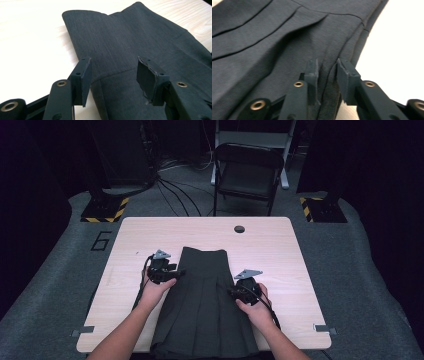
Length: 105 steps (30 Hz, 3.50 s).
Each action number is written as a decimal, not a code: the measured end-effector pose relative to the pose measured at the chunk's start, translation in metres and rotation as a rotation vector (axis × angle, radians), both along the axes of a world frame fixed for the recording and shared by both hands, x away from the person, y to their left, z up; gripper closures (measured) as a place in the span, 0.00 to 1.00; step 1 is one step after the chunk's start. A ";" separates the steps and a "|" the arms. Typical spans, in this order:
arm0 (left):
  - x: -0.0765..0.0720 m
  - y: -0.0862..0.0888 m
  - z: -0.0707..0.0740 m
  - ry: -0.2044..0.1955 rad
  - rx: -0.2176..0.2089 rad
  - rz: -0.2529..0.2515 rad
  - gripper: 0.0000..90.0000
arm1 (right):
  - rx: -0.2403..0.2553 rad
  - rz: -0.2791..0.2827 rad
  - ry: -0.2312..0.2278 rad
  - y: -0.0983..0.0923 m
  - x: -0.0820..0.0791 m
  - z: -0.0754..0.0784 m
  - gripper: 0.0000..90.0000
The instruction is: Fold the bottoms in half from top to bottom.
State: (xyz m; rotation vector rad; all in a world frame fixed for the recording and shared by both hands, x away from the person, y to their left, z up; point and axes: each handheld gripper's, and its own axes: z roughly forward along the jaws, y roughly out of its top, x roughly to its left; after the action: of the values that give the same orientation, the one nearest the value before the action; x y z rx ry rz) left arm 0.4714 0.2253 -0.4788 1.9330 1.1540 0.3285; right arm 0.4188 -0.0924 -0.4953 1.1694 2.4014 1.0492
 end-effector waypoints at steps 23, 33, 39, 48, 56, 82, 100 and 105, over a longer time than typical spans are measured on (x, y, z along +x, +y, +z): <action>0.027 -0.014 -0.014 0.006 0.048 0.034 0.48 | 0.005 -0.046 -0.010 -0.005 0.010 -0.003 0.97; 0.034 -0.008 -0.021 0.017 0.043 0.071 0.47 | 0.034 -0.078 0.015 -0.010 0.011 -0.010 0.78; 0.035 -0.008 -0.022 0.020 0.050 0.066 0.47 | 0.083 -0.059 -0.013 -0.012 0.000 0.003 0.69; 0.044 -0.010 -0.024 0.029 0.034 0.073 0.47 | 0.080 0.069 -0.010 -0.004 -0.028 0.012 0.64; 0.053 -0.015 -0.024 0.032 0.033 0.059 0.46 | 0.024 0.097 0.003 -0.002 -0.041 0.000 0.61; 0.065 -0.017 -0.039 0.080 -0.008 0.052 0.47 | 0.009 0.101 0.005 -0.003 -0.048 -0.010 0.61; 0.061 -0.019 -0.026 0.035 0.024 0.066 0.93 | 0.010 0.098 0.009 -0.003 -0.048 -0.010 0.60; 0.060 -0.019 -0.022 0.022 0.017 0.065 0.94 | 0.015 0.096 0.008 -0.002 -0.048 -0.010 0.60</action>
State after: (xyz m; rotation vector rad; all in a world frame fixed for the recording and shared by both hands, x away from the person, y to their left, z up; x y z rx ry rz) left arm 0.5317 0.2062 -0.5005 1.9212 1.2345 0.3536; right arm 0.3708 -0.0949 -0.5050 1.0747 2.4824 1.0955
